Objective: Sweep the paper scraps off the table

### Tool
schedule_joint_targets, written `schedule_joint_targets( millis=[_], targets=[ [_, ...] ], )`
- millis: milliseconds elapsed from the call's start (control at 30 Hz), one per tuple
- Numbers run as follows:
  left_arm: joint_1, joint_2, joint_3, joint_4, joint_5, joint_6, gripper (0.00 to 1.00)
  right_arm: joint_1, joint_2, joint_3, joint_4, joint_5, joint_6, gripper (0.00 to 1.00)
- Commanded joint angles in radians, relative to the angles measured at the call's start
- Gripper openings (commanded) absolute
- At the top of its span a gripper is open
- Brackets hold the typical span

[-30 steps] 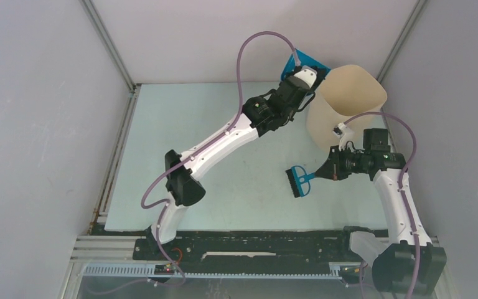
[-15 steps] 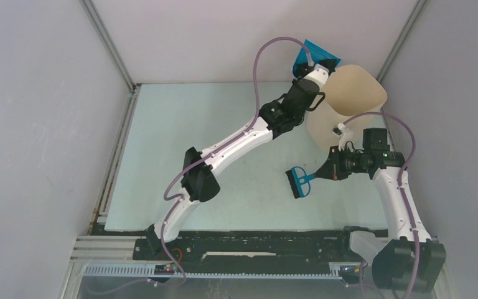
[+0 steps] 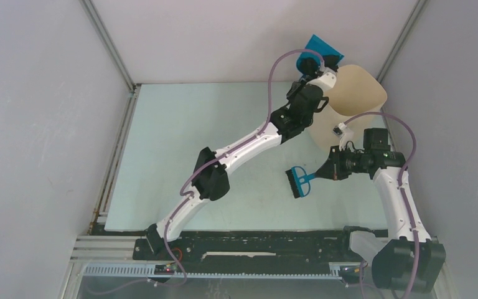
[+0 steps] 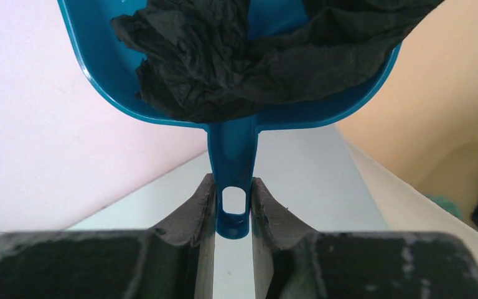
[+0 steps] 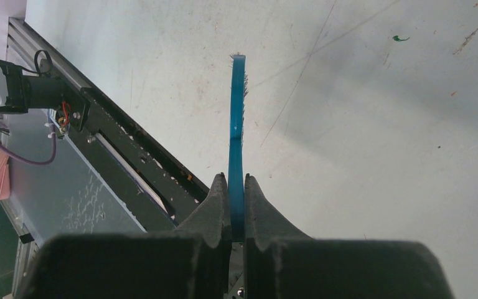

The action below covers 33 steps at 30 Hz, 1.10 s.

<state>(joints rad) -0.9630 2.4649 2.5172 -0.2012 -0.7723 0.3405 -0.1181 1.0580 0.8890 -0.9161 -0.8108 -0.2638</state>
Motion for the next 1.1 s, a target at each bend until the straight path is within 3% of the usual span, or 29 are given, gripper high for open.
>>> schedule_joint_targets(
  millis=[0, 133, 433, 500, 833, 1067],
  targets=[
    [-0.018, 0.013, -0.002, 0.251, -0.063, 0.242, 0.00, -0.006, -0.003, 0.026, 0.000, -0.019, -0.014, 0.00],
    [-0.020, 0.013, -0.066, 0.337, -0.039, 0.401, 0.00, -0.006, 0.002, 0.027, 0.001, -0.015, -0.012, 0.00],
    [-0.022, -0.041, -0.304, 0.584, 0.026, 0.992, 0.01, -0.006, 0.015, 0.030, 0.001, -0.018, -0.011, 0.00],
    [-0.028, -0.056, -0.317, 0.619, 0.041, 1.040, 0.01, -0.006, 0.015, 0.030, 0.000, -0.019, -0.013, 0.00],
    [-0.026, -0.082, -0.343, 0.628, 0.052, 1.027, 0.00, -0.007, 0.013, 0.030, 0.000, -0.019, -0.013, 0.00],
    [-0.031, -0.097, -0.253, 0.564, 0.021, 0.739, 0.00, -0.006, 0.006, 0.030, -0.005, -0.023, -0.018, 0.00]
  ],
)
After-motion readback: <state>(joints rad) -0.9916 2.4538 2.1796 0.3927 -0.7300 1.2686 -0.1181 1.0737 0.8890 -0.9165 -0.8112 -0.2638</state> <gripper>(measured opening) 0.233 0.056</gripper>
